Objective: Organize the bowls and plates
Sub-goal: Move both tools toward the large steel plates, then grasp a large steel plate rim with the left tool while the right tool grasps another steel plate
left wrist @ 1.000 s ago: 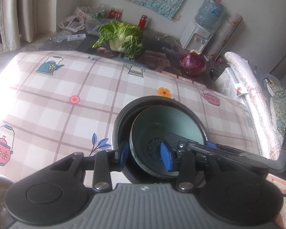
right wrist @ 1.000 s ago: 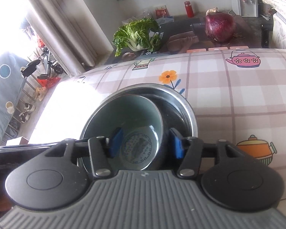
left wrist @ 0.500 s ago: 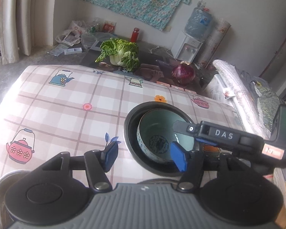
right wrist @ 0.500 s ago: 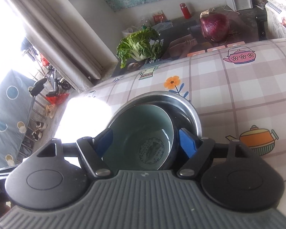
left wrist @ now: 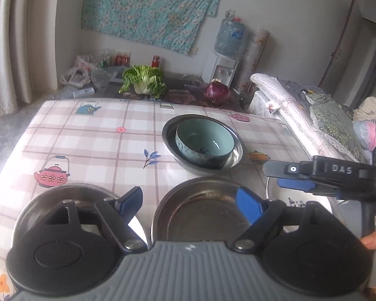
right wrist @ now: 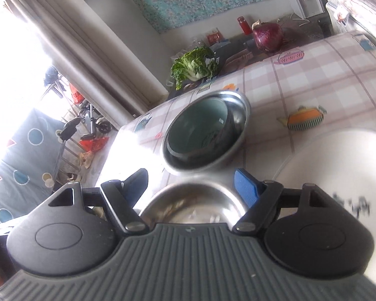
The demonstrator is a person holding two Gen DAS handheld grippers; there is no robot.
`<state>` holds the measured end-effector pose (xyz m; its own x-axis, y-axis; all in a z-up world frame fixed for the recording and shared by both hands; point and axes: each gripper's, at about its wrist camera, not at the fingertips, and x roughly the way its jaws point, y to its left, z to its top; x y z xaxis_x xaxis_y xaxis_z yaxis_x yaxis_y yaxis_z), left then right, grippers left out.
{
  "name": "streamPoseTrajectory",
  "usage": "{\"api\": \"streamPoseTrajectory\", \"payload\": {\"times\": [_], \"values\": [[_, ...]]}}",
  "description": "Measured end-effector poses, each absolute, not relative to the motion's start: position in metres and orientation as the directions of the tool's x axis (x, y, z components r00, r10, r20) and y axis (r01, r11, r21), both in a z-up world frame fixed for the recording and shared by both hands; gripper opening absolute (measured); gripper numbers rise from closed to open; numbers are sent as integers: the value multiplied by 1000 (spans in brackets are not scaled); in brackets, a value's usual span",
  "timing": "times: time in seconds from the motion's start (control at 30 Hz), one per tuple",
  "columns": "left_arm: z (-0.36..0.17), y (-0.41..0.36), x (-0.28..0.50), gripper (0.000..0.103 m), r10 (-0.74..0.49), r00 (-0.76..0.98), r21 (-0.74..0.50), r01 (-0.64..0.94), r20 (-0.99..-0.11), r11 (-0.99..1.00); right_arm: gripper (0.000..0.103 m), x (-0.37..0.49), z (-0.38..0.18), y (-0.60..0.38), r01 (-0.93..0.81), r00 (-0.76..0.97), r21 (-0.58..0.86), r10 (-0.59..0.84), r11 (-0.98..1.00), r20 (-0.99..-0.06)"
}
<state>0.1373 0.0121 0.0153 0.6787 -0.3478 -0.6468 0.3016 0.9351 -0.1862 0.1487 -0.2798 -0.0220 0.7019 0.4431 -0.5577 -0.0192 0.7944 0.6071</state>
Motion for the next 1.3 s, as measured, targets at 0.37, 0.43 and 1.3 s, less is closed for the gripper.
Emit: {"api": "streamPoseTrajectory", "payload": {"times": [0.37,0.43,1.3], "values": [[-17,47,52,84,6,898,173,78,-441,982,76,72,-14,-240,-113,706,575,473,810,-527],[-21,55,38,84,52,910,189,29,-412,982,76,66,-15,-230,-135,707,568,480,812,-519],[-37,150,41,72,-7,738,-174,-149,-674,973,52,52,-54,-116,-127,574,666,603,735,-554]]}}
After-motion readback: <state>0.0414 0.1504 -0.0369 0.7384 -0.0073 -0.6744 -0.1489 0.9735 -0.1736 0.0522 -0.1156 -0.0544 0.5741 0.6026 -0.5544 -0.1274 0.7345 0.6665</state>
